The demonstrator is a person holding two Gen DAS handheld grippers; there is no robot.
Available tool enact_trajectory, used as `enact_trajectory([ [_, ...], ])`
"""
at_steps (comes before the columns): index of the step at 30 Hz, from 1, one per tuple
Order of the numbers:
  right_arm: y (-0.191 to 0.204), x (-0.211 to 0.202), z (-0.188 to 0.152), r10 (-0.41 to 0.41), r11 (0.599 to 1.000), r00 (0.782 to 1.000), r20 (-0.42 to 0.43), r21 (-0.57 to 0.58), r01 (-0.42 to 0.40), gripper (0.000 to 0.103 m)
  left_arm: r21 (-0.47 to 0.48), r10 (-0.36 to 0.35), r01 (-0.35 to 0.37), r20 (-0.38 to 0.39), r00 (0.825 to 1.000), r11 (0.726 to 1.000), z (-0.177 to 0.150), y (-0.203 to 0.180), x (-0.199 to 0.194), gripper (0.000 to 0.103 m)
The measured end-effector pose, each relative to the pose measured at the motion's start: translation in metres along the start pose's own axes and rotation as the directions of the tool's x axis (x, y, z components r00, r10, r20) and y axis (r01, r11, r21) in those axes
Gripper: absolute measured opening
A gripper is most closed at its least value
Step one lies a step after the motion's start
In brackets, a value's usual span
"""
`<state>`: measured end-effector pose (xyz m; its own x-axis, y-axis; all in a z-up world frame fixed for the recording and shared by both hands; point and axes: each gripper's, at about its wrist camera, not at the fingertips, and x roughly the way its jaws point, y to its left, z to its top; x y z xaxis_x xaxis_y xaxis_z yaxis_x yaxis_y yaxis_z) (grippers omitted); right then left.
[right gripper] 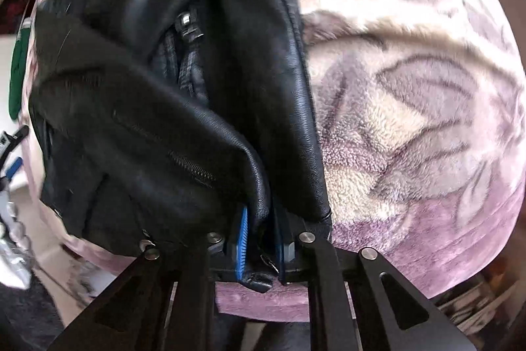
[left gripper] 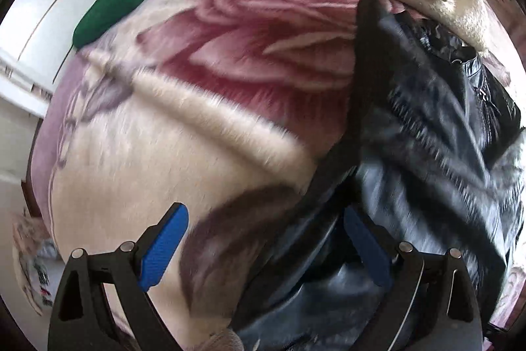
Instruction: Fold large clothes
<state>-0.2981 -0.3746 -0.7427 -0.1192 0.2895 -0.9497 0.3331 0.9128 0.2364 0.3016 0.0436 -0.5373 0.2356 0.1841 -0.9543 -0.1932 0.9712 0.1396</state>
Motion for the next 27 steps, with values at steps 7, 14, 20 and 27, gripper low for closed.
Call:
enact_trajectory([
  [7,-0.044,-0.026,-0.017,0.248,0.963,0.962,0.113,0.079,-0.258,0.054,0.138,0.066,-0.073,0.058,0.996,0.988,0.047,-0.047,0.024,0.097],
  [14,-0.075,-0.024,-0.013,0.2,0.98,0.979,0.033,0.007,-0.2,0.054,0.159,0.152,-0.15,-0.001,0.988,0.976,0.079,-0.051,0.068,0.101],
  [20,-0.084,-0.057,-0.016,0.195,0.98,0.977,0.083,-0.061,-0.19,0.055,0.112,0.09,-0.089,-0.005,0.996,0.99,0.079,-0.026,0.075,0.103],
  [27,-0.1,-0.035,-0.023,0.128,0.978,0.992,0.015,-0.166,-0.123,0.049,0.045,0.07,-0.07,0.006,0.998,0.997,0.077,0.002,0.058,0.103],
])
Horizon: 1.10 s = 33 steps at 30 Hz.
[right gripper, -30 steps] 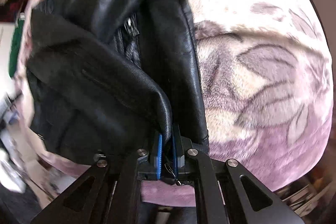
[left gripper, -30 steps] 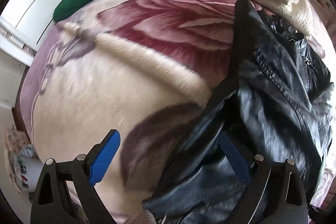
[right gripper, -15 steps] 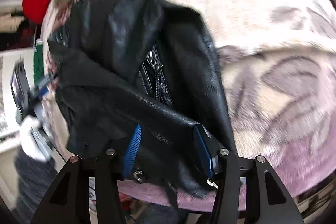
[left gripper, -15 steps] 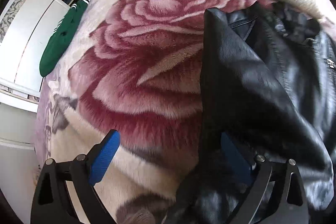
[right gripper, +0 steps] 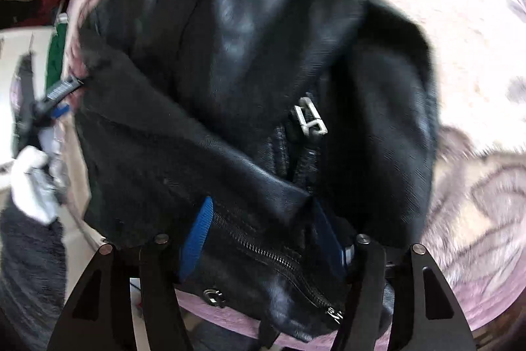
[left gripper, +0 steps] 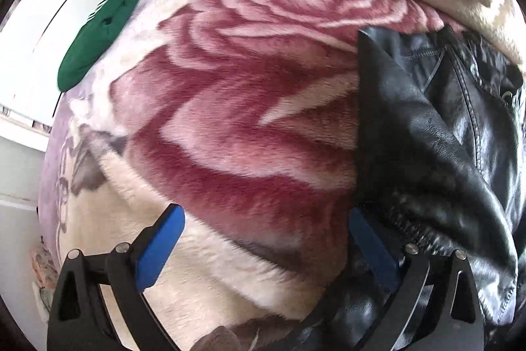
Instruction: Fold large clothes
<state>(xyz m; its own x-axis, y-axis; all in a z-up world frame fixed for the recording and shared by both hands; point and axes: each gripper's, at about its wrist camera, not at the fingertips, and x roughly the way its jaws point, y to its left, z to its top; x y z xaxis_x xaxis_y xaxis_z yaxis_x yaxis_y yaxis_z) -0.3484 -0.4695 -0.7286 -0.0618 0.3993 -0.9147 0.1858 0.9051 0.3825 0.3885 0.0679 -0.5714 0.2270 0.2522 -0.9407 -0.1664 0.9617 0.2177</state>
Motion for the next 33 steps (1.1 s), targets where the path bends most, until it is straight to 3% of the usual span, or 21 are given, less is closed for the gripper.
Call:
enact_trajectory([
  [1,-0.003,-0.01,0.0,0.004,1.0,1.0,0.011,-0.006,-0.004,0.033,-0.011,-0.003,0.003,0.011,1.0,1.0,-0.001,0.007,-0.005,0.103],
  [2,-0.007,-0.018,-0.004,0.059,0.998,0.998,0.017,-0.007,-0.059,0.012,-0.019,-0.002,0.003,0.022,1.0,1.0,-0.002,0.013,-0.01,0.103],
  [5,-0.017,-0.05,-0.009,0.168,0.986,0.98,0.105,-0.008,-0.168,0.008,-0.033,-0.001,0.003,0.055,0.998,0.999,-0.007,0.025,-0.025,0.103],
  [6,-0.032,-0.059,-0.013,0.174,0.984,0.976,0.129,0.003,-0.176,0.008,-0.032,0.001,0.001,0.064,0.998,0.999,-0.01,0.027,-0.031,0.103],
  [7,-0.046,-0.06,-0.01,0.125,0.991,0.985,0.116,0.027,-0.129,0.008,-0.03,0.0,0.002,0.068,0.998,1.0,-0.011,0.028,-0.034,0.103],
  [8,-0.055,-0.051,-0.016,0.073,0.996,0.993,0.087,0.046,-0.077,0.011,-0.025,-0.003,0.004,0.072,0.997,1.0,-0.014,0.028,-0.038,0.103],
  [10,-0.081,-0.037,-0.022,-0.044,0.994,0.999,-0.017,0.101,0.045,0.035,-0.011,0.008,-0.007,0.076,0.997,1.0,-0.018,0.026,-0.045,0.103],
  [11,-0.092,-0.041,-0.024,-0.052,0.992,0.998,-0.022,0.117,0.054,0.046,0.001,0.012,-0.012,0.08,0.997,1.0,-0.022,0.023,-0.049,0.103],
  [13,-0.103,-0.066,-0.036,-0.055,0.993,0.998,0.04,0.107,0.05,0.048,0.015,0.03,-0.031,0.098,0.995,0.999,-0.03,0.019,-0.054,0.103],
  [14,-0.082,-0.069,-0.033,-0.063,0.994,0.996,0.068,0.097,0.057,0.053,0.02,0.042,-0.044,0.106,0.993,0.999,-0.034,0.016,-0.056,0.103],
  [16,-0.073,-0.091,-0.037,-0.045,0.997,0.991,0.128,0.067,0.037,0.055,0.019,0.07,-0.073,0.114,0.991,0.997,-0.041,0.013,-0.055,0.103],
  [18,-0.061,-0.105,-0.044,0.016,1.0,0.989,0.144,-0.003,-0.016,0.056,0.004,0.053,-0.053,0.093,0.994,0.999,-0.044,0.013,-0.049,0.103],
  [21,-0.046,-0.096,-0.034,0.066,0.994,0.99,0.125,-0.091,-0.055,0.056,-0.033,0.014,-0.013,0.037,0.999,0.999,-0.049,0.006,-0.036,0.103],
  [28,-0.05,-0.05,0.023,0.205,0.977,0.978,0.021,-0.058,-0.204,0.057,0.004,0.031,-0.031,0.046,0.998,1.0,-0.053,-0.014,-0.022,0.103],
  [29,-0.045,-0.051,0.025,0.219,0.974,0.976,0.015,-0.067,-0.217,0.049,0.011,0.037,-0.038,0.045,0.998,0.999,-0.053,-0.015,-0.018,0.103],
  [30,-0.055,-0.052,0.023,0.213,0.975,0.977,0.017,-0.07,-0.211,0.013,0.012,0.03,-0.031,0.047,0.998,0.999,-0.054,-0.015,-0.016,0.103],
  [32,-0.064,-0.064,0.027,0.212,0.977,0.976,0.057,-0.049,-0.209,0.01,0.0,-0.013,0.013,0.046,0.999,1.0,-0.055,-0.011,-0.015,0.103],
  [33,-0.043,-0.061,0.041,0.198,0.98,0.977,0.08,-0.029,-0.196,0.009,-0.004,-0.028,0.028,0.045,0.999,1.0,-0.056,-0.01,-0.014,0.103],
])
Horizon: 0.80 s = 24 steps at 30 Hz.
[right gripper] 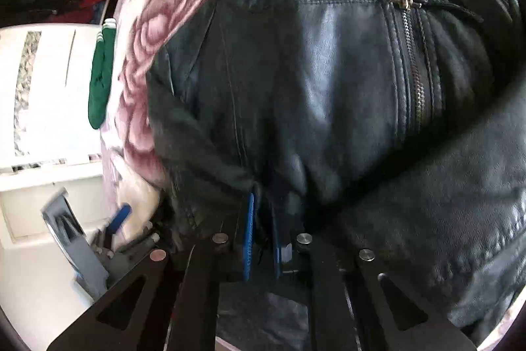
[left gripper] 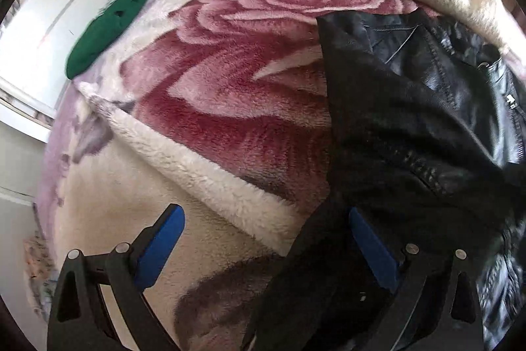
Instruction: Fold large clothes
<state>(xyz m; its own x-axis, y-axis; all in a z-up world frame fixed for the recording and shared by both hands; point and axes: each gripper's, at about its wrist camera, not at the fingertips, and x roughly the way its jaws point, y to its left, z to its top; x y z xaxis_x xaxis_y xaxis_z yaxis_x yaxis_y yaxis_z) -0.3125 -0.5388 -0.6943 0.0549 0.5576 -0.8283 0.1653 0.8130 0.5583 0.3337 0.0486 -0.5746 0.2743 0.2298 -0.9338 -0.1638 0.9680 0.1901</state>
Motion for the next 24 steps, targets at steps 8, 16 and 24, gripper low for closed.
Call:
enact_trajectory([
  [8,0.016,0.022,0.025,0.04,0.995,0.998,-0.049,0.096,-0.035,0.035,0.0,-0.031,0.031,-0.003,1.0,1.0,0.006,0.012,-0.022,0.103],
  [16,0.02,-0.066,-0.036,-0.212,0.964,0.975,0.07,0.177,0.197,0.067,0.04,-0.111,0.113,-0.043,0.993,0.993,0.014,0.023,-0.041,0.103],
  [24,-0.066,-0.038,-0.111,-0.314,0.883,0.944,-0.098,0.336,0.328,0.067,0.035,-0.043,0.053,-0.244,0.969,0.998,-0.072,0.045,0.013,0.103],
])
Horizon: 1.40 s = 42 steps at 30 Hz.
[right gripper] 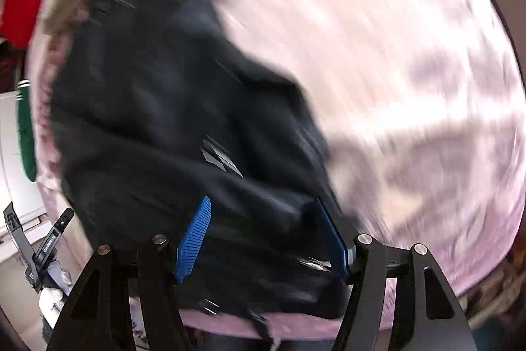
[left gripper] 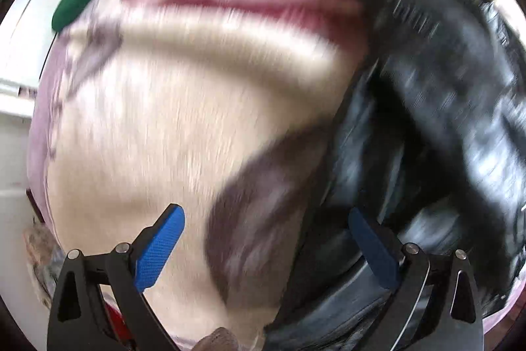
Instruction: Fold large clothes
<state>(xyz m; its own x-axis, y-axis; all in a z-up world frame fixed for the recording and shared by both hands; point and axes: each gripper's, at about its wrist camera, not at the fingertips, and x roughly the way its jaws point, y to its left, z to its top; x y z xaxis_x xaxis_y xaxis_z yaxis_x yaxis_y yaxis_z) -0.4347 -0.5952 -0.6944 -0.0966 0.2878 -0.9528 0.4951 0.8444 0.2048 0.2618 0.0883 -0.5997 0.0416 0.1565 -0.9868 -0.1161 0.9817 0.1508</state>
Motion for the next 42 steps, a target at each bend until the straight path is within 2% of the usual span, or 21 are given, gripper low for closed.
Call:
enact_trajectory([
  [2,-0.018,0.012,-0.011,-0.049,0.999,0.998,-0.025,0.002,0.049,0.068,-0.018,-0.011,0.011,-0.01,1.0,1.0,-0.01,0.006,0.006,0.103],
  [4,-0.035,0.01,-0.021,-0.005,0.998,1.0,-0.029,0.064,0.007,0.068,-0.029,-0.026,0.026,0.003,1.0,0.999,-0.015,0.009,0.006,0.103],
  [6,-0.043,0.011,-0.027,0.004,0.997,0.999,-0.039,0.072,-0.001,0.074,-0.036,-0.034,0.034,0.001,0.999,0.999,-0.016,0.009,0.008,0.103],
  [8,-0.051,0.024,-0.03,0.069,0.993,0.995,-0.071,0.105,-0.061,0.074,-0.047,-0.036,0.036,-0.011,0.999,0.998,-0.016,0.009,0.01,0.103],
  [10,-0.061,0.033,-0.035,0.178,0.974,0.978,-0.104,0.157,-0.161,0.074,-0.053,-0.034,0.033,-0.023,0.999,0.998,-0.015,0.009,0.01,0.103],
  [13,-0.069,0.017,-0.039,0.211,0.974,0.974,-0.082,0.097,-0.203,0.074,-0.047,-0.026,0.025,-0.016,1.0,0.999,-0.015,0.009,0.005,0.103],
  [16,-0.086,0.015,-0.044,0.239,0.968,0.967,-0.086,0.104,-0.23,0.074,-0.047,-0.024,0.024,-0.012,1.0,0.999,-0.017,0.012,0.006,0.103],
  [19,-0.076,0.024,-0.042,0.239,0.97,0.969,-0.068,0.058,-0.235,0.052,-0.049,-0.018,0.018,-0.01,1.0,0.999,-0.019,0.012,0.007,0.103],
  [20,-0.074,0.022,-0.042,0.237,0.971,0.969,-0.067,0.043,-0.235,0.034,-0.047,-0.014,0.014,-0.009,1.0,0.999,-0.019,0.012,0.007,0.103],
  [21,-0.072,0.017,-0.043,0.225,0.974,0.973,-0.059,0.036,-0.223,0.024,-0.044,-0.01,0.01,-0.009,1.0,0.999,-0.019,0.011,0.007,0.103],
  [23,-0.077,0.003,-0.049,0.187,0.982,0.982,-0.019,0.02,-0.186,0.011,-0.04,-0.006,0.005,-0.009,1.0,0.999,-0.02,0.01,0.006,0.103],
  [26,-0.11,0.012,-0.05,0.203,0.975,0.978,-0.048,0.099,-0.197,0.012,-0.025,0.021,-0.021,-0.012,1.0,0.999,-0.028,0.005,-0.003,0.103],
  [28,-0.105,0.011,-0.042,0.211,0.972,0.975,-0.075,0.12,-0.201,0.013,-0.008,0.029,-0.029,-0.002,1.0,1.0,-0.027,0.0,-0.017,0.103],
  [32,-0.093,-0.015,-0.033,0.16,0.986,0.984,-0.078,0.055,-0.156,0.017,-0.1,-0.089,0.093,0.048,0.995,0.991,-0.017,-0.004,-0.052,0.103],
  [34,-0.096,-0.027,-0.03,0.134,0.99,0.99,-0.047,0.051,-0.132,0.019,-0.198,-0.267,0.273,0.053,0.962,0.941,-0.006,-0.005,-0.059,0.103],
  [36,-0.104,-0.036,-0.026,0.146,0.986,0.989,-0.003,0.088,-0.145,0.033,-0.277,-0.436,0.425,0.026,0.9,0.862,0.004,-0.012,-0.046,0.102],
  [37,-0.109,-0.042,-0.024,0.173,0.978,0.985,0.021,0.115,-0.174,0.034,-0.327,-0.538,0.511,0.011,0.843,0.795,0.011,-0.022,-0.028,0.101],
  [39,-0.116,-0.048,-0.021,0.201,0.968,0.979,0.045,0.147,-0.205,0.037,-0.365,-0.595,0.552,-0.006,0.804,0.75,0.026,-0.039,-0.005,0.1],
  [40,-0.12,-0.051,-0.019,0.207,0.964,0.977,0.056,0.161,-0.214,0.038,-0.37,-0.584,0.54,-0.006,0.812,0.756,0.032,-0.048,0.001,0.1],
  [41,-0.123,-0.054,-0.017,0.211,0.962,0.975,0.061,0.165,-0.219,0.038,-0.364,-0.551,0.516,0.008,0.834,0.775,0.037,-0.054,0.003,0.097],
  [42,-0.123,-0.055,-0.017,0.212,0.961,0.975,0.065,0.169,-0.22,0.038,-0.351,-0.518,0.496,0.036,0.855,0.794,0.039,-0.057,0.001,0.079],
])
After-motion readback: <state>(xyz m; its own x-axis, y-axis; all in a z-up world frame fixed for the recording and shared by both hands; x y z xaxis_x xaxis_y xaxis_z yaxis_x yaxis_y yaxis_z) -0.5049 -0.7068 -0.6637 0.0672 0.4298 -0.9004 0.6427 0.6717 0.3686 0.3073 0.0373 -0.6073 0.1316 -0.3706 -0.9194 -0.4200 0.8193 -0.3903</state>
